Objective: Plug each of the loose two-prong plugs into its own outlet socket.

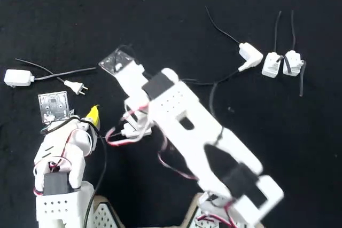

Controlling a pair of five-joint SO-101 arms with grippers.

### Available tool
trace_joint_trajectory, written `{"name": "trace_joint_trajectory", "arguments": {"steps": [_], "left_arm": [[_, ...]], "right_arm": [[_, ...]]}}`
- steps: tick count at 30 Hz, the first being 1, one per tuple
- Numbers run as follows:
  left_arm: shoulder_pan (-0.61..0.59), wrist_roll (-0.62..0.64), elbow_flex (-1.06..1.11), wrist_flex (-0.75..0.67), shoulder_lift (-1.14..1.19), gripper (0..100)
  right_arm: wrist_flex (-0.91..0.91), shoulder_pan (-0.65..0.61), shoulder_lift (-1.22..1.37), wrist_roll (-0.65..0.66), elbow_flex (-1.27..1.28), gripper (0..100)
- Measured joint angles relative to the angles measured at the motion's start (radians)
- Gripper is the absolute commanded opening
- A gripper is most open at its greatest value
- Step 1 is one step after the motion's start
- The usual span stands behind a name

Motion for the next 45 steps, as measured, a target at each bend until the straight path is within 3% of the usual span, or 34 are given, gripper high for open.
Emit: {"name": "trace_joint_trajectory", "arguments": {"steps": [13, 22, 45], "left_arm": [[0.0, -0.002, 0.0, 0.0, 0.0, 20], [0.0, -0.002, 0.0, 0.0, 0.0, 20], [0.0, -0.002, 0.0, 0.0, 0.0, 20]], "right_arm": [[0.255, 0.002, 0.436, -0.14, -0.476, 1.1], [0.255, 0.091, 0.483, -0.144, -0.493, 1.1], [0.25, 0.06, 0.488, -0.218, -0.453, 1.1]]}}
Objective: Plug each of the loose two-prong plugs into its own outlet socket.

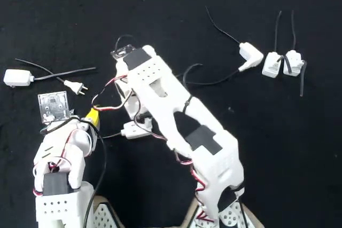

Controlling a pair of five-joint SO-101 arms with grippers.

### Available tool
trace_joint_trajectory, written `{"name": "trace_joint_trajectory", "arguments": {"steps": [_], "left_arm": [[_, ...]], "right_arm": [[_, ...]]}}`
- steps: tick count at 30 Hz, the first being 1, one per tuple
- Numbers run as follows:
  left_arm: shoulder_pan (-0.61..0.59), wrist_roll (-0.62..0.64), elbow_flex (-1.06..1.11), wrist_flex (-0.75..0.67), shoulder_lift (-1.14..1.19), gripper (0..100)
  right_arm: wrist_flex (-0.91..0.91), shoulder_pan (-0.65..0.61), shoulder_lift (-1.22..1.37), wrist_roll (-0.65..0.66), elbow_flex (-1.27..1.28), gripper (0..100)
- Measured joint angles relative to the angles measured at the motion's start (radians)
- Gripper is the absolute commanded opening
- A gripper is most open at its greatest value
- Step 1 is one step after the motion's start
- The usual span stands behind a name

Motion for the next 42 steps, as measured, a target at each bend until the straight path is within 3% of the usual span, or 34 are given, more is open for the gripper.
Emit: {"name": "trace_joint_trajectory", "arguments": {"steps": [42], "left_arm": [[0.0, 0.0, 0.0, 0.044, 0.0, 20]], "right_arm": [[-0.071, -0.009, 0.11, -0.074, -0.017, 1.1]]}}
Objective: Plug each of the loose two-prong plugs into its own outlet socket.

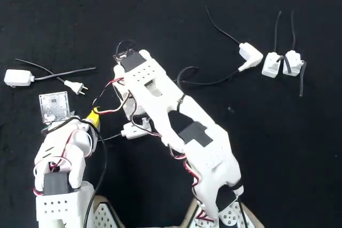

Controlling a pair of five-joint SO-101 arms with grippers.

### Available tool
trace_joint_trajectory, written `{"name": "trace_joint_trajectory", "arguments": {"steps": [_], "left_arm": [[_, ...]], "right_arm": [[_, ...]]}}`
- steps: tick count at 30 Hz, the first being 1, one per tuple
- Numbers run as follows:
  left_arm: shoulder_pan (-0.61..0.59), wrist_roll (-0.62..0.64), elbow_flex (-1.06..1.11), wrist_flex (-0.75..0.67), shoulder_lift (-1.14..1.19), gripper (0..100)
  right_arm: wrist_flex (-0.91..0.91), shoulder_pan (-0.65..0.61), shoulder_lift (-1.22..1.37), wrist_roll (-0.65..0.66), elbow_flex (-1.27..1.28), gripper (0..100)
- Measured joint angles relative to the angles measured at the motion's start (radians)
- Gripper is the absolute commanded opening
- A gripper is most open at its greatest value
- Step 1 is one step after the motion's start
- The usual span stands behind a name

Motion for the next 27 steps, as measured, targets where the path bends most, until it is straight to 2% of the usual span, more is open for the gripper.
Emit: {"name": "trace_joint_trajectory", "arguments": {"steps": [6, 13, 20, 27], "left_arm": [[-0.003, 0.0, 0.0, 0.014, 0.0, 20], [-0.048, 0.0, 0.0, 0.015, 0.0, 20], [-0.052, 0.0, -0.005, 0.015, -0.002, 20], [-0.052, 0.0, -0.005, 0.015, -0.002, 20]], "right_arm": [[-0.048, 0.0, -0.003, 0.0, 0.037, 1.8], [-0.069, -0.017, -0.002, 0.031, 0.043, 15.8], [-0.071, -0.038, -0.012, 0.061, 0.044, 16.2], [-0.071, -0.043, -0.195, 0.146, 0.057, 16.2]]}}
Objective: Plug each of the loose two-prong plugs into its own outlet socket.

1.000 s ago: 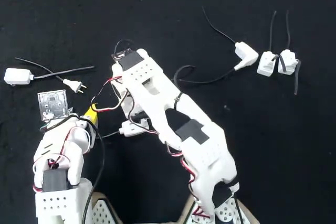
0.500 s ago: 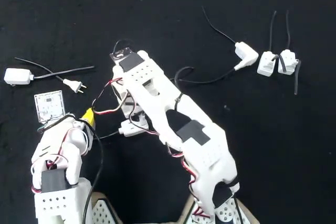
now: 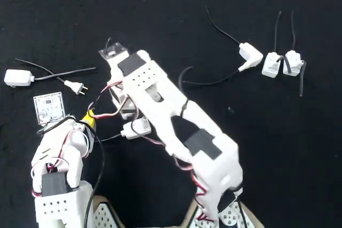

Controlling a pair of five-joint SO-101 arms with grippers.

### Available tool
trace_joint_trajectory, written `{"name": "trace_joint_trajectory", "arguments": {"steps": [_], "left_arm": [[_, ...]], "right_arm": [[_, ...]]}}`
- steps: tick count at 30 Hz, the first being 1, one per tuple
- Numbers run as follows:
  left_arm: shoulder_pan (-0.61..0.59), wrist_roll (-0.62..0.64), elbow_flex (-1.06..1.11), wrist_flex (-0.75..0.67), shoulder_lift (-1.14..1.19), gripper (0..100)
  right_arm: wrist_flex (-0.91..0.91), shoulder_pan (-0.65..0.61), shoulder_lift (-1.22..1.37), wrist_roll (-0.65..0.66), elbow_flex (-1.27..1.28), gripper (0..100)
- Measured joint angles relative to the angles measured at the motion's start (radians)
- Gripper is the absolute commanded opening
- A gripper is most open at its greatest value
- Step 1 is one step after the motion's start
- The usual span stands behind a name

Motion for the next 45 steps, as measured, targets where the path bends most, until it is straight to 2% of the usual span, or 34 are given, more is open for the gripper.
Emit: {"name": "trace_joint_trajectory", "arguments": {"steps": [6, 14, 21, 25, 32, 45], "left_arm": [[-0.057, 0.005, -0.014, 0.0, 0.0, 20], [-0.226, 0.144, -0.025, -0.011, -0.003, 20], [-0.252, 0.161, -0.025, -0.011, 0.0, 20], [-0.31, 0.173, -0.025, -0.023, 0.0, 20], [-0.433, 0.256, -0.054, -0.029, 0.0, 20], [-0.443, 0.264, -0.054, -0.029, 0.0, 20]], "right_arm": [[-0.002, 0.0, -0.127, 0.23, 0.0, 16.2], [-0.002, 0.0, -0.235, 0.615, -0.003, 16.2], [0.002, -0.06, -0.252, 0.855, 0.14, 16.2], [-0.028, -0.104, -0.252, 0.901, 0.235, 16.2], [-0.192, -0.104, -0.252, 0.941, 0.448, 16.3], [-0.473, -0.112, -0.27, 0.993, 0.674, 16.2]]}}
